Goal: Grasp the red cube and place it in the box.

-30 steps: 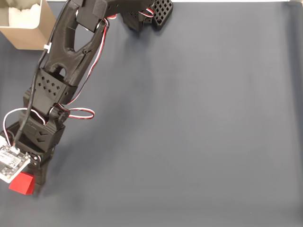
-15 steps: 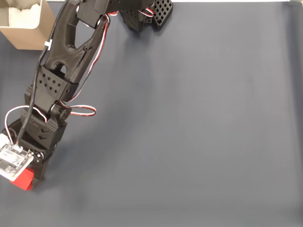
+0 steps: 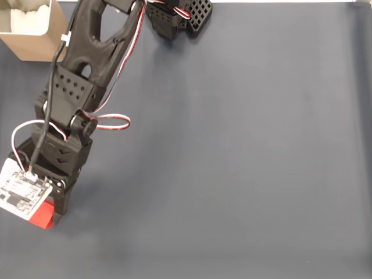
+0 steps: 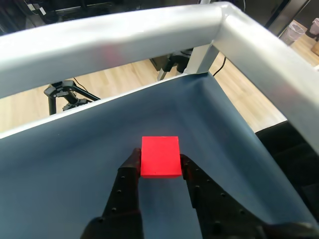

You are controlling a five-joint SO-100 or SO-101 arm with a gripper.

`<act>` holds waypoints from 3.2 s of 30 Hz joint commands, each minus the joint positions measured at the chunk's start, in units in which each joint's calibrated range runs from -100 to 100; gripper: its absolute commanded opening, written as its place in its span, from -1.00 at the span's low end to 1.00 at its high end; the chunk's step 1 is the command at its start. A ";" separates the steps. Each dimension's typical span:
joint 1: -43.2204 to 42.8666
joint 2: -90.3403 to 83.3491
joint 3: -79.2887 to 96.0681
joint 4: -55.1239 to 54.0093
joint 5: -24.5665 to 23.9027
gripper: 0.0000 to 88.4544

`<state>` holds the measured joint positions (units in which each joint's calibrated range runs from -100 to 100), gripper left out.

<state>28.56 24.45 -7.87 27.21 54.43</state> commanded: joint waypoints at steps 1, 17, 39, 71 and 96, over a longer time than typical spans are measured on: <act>-0.36 -7.98 -1.17 3.45 -1.37 -0.97; 9.01 -26.09 4.67 13.86 -4.25 -1.00; 22.08 -53.48 30.95 13.86 -4.88 -1.00; 38.06 -65.52 42.17 13.45 -6.69 -1.00; 45.87 -81.81 59.23 12.96 -7.96 -1.00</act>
<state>73.37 -54.93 51.72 41.05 46.86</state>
